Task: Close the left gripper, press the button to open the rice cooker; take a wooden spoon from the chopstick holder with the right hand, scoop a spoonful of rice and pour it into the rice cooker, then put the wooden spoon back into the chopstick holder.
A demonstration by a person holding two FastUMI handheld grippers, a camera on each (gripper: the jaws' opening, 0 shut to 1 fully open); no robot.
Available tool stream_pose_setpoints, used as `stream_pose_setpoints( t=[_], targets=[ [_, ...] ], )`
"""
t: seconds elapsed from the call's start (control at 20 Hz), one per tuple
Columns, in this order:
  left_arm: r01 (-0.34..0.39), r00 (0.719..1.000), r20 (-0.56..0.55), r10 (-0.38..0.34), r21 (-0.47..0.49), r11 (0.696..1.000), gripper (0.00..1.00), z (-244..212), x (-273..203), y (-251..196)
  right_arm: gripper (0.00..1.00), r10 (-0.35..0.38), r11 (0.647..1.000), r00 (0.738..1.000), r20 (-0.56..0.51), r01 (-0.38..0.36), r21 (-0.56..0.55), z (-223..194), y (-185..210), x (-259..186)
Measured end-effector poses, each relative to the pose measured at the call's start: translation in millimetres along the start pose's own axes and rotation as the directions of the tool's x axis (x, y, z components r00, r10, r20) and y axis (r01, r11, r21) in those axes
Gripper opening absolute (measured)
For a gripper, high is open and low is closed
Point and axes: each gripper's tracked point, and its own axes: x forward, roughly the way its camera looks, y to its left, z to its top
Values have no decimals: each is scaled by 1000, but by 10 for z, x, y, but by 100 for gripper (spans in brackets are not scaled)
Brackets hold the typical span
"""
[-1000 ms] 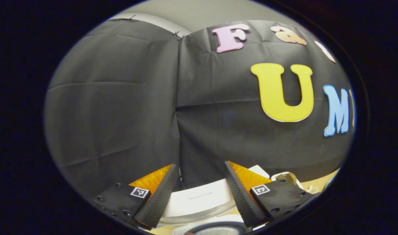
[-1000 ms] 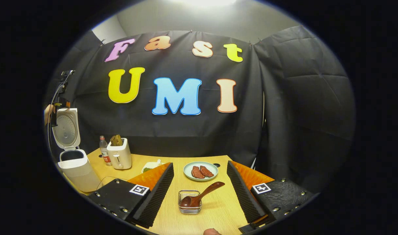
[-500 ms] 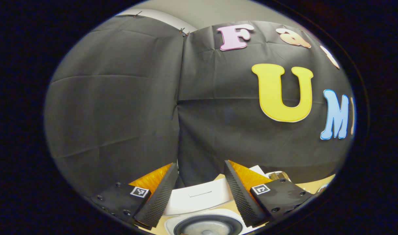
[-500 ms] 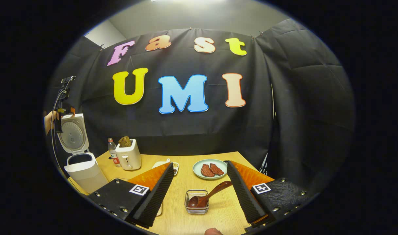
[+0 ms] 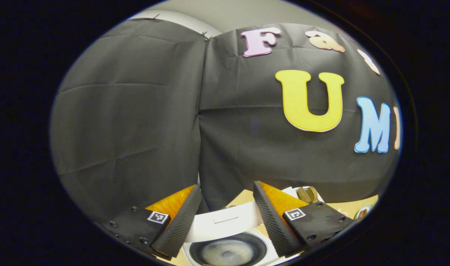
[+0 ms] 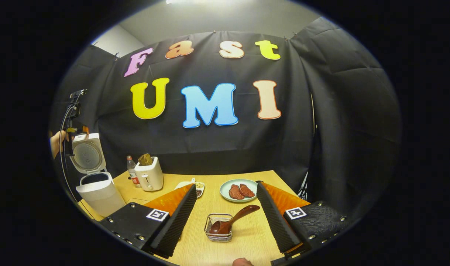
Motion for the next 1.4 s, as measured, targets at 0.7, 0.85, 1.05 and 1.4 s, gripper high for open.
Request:
stream_pose_setpoints(
  t=[0.7,0.85,1.05,1.4],
  targets=[
    [59,992,-109,-59,1,998,99,-108,-91,-64,99,57,998,998,3,-57,-13,-85,30,-17],
    [65,988,-140,-66,-16,998,98,-128,-127,-86,99,65,998,998,4,-65,-19,-93,66,-21],
    [71,981,-182,-72,-11,997,96,-198,-165,-97,99,73,997,997,4,-73,-24,-110,103,-33],
    [90,963,-260,-77,39,995,100,-492,-197,-170,99,79,997,997,-2,-80,-12,-155,168,-20]
  ],
)
